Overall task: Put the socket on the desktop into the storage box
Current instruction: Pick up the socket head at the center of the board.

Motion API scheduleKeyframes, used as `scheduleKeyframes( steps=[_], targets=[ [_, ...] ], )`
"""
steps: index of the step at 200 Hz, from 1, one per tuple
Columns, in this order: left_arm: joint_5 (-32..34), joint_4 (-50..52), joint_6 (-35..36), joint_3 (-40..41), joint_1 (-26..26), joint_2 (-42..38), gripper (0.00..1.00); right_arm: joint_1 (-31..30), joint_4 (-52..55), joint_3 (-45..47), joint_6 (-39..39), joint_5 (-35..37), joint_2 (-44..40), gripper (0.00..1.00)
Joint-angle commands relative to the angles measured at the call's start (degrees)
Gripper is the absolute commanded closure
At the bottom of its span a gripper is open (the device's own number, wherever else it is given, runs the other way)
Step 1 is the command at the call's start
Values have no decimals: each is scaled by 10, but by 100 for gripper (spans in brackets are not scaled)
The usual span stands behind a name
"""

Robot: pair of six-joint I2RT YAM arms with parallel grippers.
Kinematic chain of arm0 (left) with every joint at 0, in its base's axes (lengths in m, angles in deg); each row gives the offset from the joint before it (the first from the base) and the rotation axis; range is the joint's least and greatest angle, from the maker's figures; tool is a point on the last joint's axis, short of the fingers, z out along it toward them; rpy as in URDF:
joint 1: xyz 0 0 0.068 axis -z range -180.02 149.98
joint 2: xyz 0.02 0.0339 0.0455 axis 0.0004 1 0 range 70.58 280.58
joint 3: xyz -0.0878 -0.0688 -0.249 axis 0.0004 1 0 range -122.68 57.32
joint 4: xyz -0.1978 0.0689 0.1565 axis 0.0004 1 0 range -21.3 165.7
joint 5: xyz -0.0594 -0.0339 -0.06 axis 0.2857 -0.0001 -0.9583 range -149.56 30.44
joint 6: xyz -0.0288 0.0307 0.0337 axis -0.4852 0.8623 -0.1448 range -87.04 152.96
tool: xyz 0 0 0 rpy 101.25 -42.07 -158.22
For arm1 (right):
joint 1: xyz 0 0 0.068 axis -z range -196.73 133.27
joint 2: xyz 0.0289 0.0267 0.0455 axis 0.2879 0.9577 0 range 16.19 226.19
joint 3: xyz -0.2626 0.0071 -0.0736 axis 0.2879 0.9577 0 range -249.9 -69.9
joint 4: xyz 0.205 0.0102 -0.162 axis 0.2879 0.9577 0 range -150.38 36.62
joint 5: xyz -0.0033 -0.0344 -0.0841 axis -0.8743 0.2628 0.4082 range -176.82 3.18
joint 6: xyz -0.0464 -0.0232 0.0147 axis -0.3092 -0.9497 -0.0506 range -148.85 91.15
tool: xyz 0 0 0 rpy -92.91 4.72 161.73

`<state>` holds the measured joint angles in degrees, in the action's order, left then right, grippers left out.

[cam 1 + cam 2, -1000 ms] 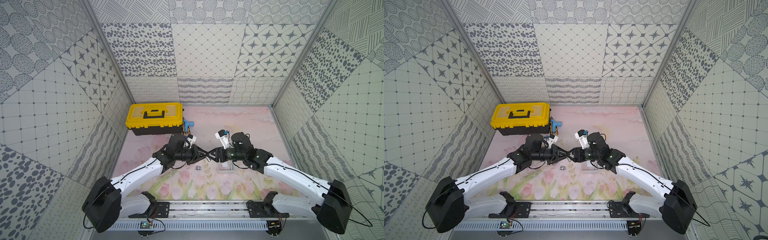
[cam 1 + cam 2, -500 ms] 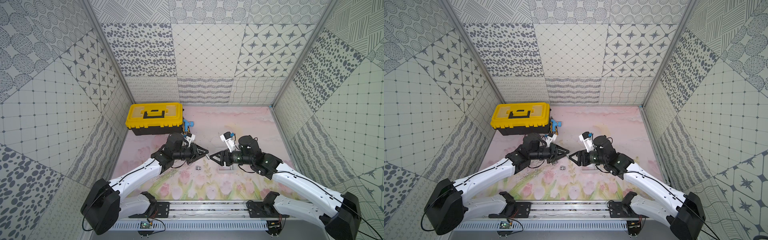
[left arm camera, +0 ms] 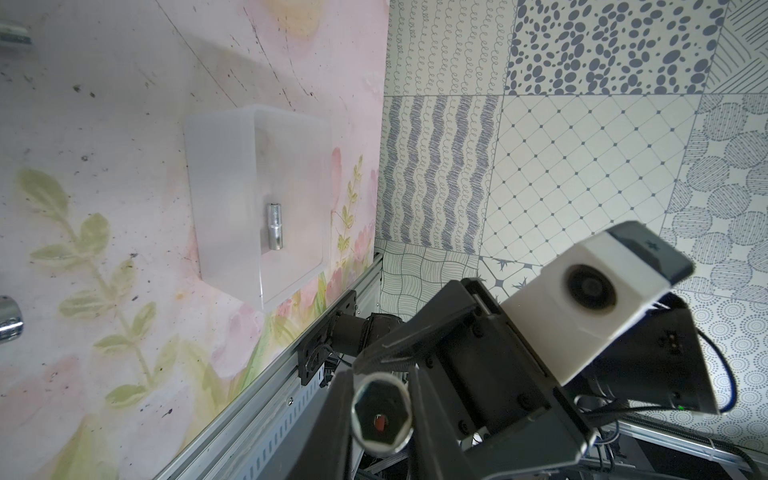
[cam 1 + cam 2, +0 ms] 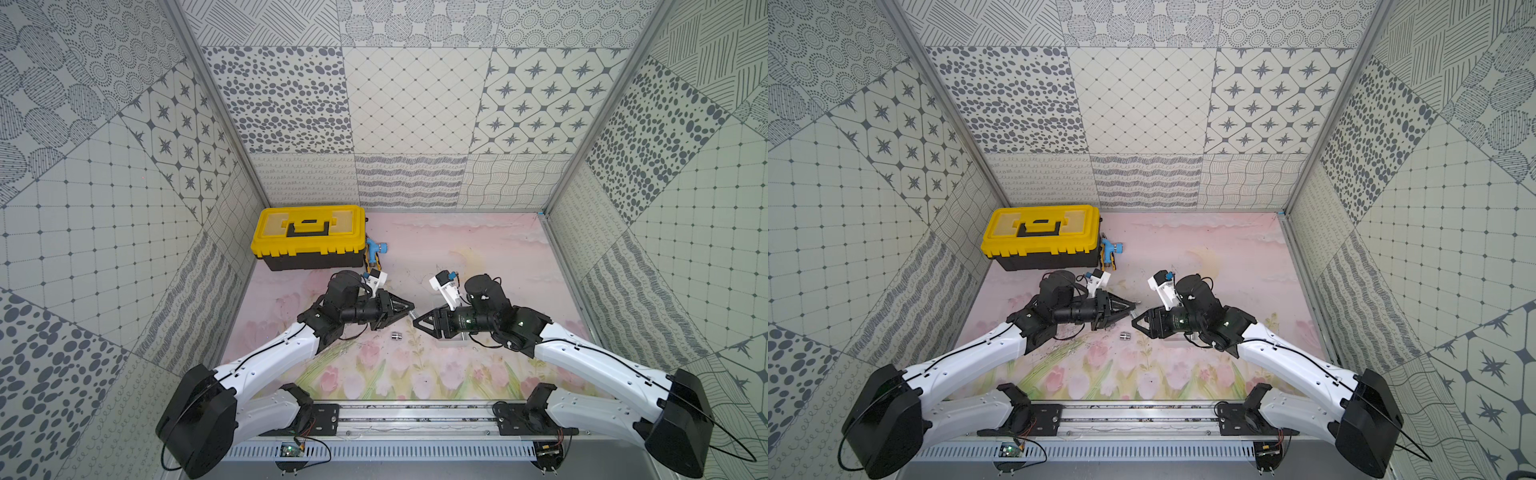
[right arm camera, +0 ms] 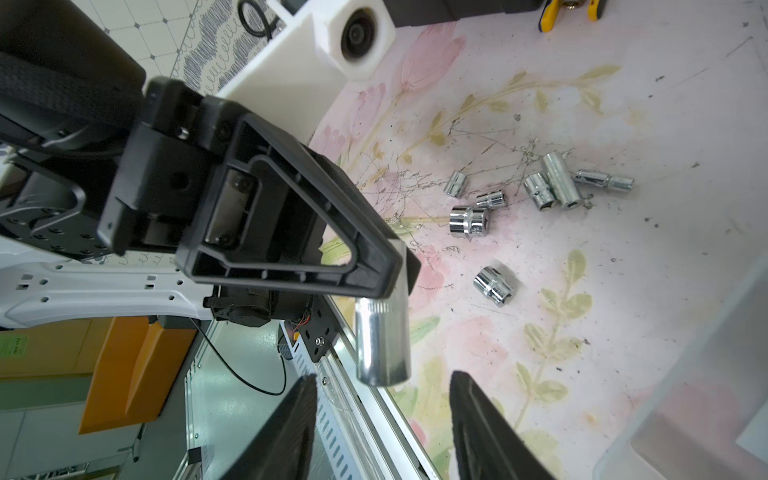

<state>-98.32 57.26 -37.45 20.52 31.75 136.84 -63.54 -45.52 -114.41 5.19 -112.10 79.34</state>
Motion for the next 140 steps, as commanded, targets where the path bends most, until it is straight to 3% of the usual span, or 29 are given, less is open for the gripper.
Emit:
scheduleKeyframes(
  steps=[1,79,140],
  targets=[
    [-32,-51,-1,2,-6,-9,100,-4,-32,-24,-4,11,9,51],
    [-41,-82,-15,18,-5,-2,100,-7,-32,-41,-1,20,27,63],
    [-41,-97,-22,16,-5,5,100,-8,-24,-42,-3,25,43,58]
  ],
)
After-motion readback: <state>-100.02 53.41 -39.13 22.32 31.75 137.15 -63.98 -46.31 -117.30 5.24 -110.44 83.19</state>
